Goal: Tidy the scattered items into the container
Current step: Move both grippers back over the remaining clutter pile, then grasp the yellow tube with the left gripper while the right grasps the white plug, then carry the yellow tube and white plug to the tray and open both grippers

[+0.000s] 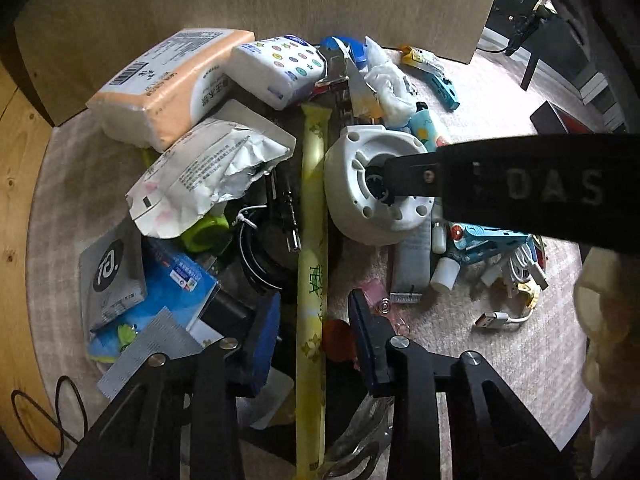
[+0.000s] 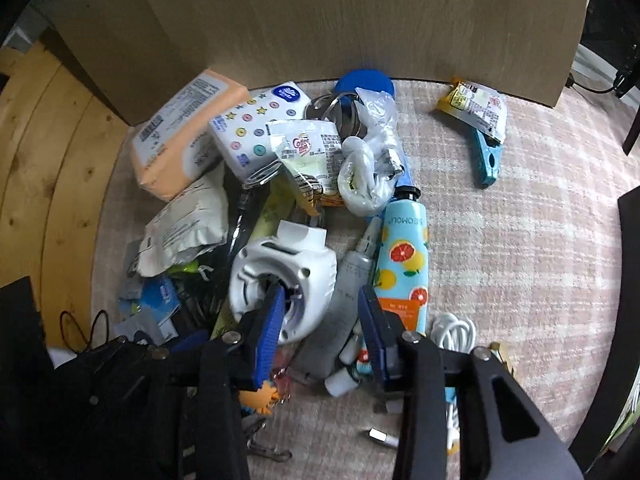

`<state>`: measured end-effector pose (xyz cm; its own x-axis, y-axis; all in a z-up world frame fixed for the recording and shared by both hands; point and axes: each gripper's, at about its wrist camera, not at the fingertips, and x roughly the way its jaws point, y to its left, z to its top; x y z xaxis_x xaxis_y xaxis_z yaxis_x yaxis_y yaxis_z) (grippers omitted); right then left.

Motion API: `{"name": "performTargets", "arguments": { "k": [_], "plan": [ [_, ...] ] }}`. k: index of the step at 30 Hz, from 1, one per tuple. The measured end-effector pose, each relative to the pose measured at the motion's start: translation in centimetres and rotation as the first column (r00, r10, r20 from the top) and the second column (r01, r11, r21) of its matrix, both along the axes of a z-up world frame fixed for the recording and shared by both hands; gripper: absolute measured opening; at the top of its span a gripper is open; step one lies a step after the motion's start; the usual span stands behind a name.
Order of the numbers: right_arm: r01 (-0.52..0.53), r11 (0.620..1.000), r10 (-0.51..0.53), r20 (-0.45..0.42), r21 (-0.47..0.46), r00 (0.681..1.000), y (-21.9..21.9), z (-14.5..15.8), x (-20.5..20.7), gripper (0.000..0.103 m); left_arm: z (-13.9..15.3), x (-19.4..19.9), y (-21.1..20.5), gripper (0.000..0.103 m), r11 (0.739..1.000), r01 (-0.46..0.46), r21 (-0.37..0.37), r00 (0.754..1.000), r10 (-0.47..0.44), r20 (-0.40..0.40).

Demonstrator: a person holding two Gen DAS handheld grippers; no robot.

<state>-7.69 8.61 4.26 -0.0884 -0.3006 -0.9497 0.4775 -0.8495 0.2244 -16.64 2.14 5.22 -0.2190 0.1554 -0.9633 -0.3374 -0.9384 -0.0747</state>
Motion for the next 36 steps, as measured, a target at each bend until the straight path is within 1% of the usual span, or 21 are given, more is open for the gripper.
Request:
{"name": "performTargets", "arguments": {
  "k": [1,3,5,6,9,12,15,16,19,26,31,34,36],
  "plan": [
    [0.003,1.0,-0.003,0.006,-0.001,1.0,-0.1,-0.2,-0.2,0.036,0.0,-0.1,0.0,0.03,1.0,0.0,0.001,1.0,0.0,-0.001],
    [0.002,1.0,-0.002,0.014,0.003,1.0,-0.4,-0.6,-0.3,0.035,-0.2,-0.3,-0.2,0.02,1.0,-0.012,0.006,1.0,0.012,-0.001],
    [-0.01,1.0,0.01,0.014,0.013,1.0,-0.8,-1.1,-0.2,0.032,-0.2,-0.5,-0.4,0.014,1.0,-0.025,0.011,1.0,0.026,-0.005],
    [-0.012,1.0,0.012,0.016,0.003,1.0,-0.9,-1.2,-0.2,0.028,-0.2,-0.5,-0.6,0.011,0.999,-0.029,0.018,1.0,0.029,-0.005],
    [-0.01,1.0,0.01,0.015,0.003,1.0,-0.9,-1.2,0.0,0.027,0.0,-0.4,-1.2,0.01,0.998,-0.038,0.045,0.999,0.038,0.004],
    [-0.006,1.0,0.006,0.032,-0.01,0.999,-0.4,-1.0,0.1,0.021,0.4,0.0,-1.7,0.01,0.997,-0.045,0.069,0.999,0.044,0.007],
    [0.0,1.0,0.001,0.053,-0.031,0.999,0.6,-0.9,0.2,0.021,0.9,0.7,-2.2,0.01,0.994,-0.062,0.093,0.998,0.062,0.005],
    [-0.005,0.999,0.006,0.051,-0.033,0.999,1.1,-0.7,0.2,0.02,1.2,0.5,-2.2,0.01,0.993,-0.066,0.098,0.998,0.067,-0.002],
    [-0.015,0.999,0.018,0.05,-0.045,0.999,2.3,-0.3,0.5,0.02,2.2,1.3,-2.3,0.01,0.989,-0.091,0.121,0.995,0.094,-0.02],
    [-0.085,0.994,0.087,0.024,-0.072,0.996,5.2,1.3,1.7,0.02,4.8,4.1,-2.6,0.01,0.975,-0.168,0.144,0.982,0.178,-0.059],
    [-0.147,0.985,0.148,0.01,-0.086,0.989,7.6,2.7,1.9,0.02,5.8,5.6,-0.2,0.01,0.967,-0.206,0.148,0.971,0.222,-0.094],
    [-0.161,0.981,0.162,0.003,-0.104,0.987,10.7,3.9,1.4,0.02,6.6,6.6,2.2,0.01,0.962,-0.223,0.16,0.965,0.241,-0.104],
    [-0.172,0.979,0.172,-0.01,-0.11,0.985,12.2,4.6,1.5,0.02,7.3,7.5,3.3,0.01,0.962,-0.218,0.163,0.965,0.238,-0.114]
  ]
}}
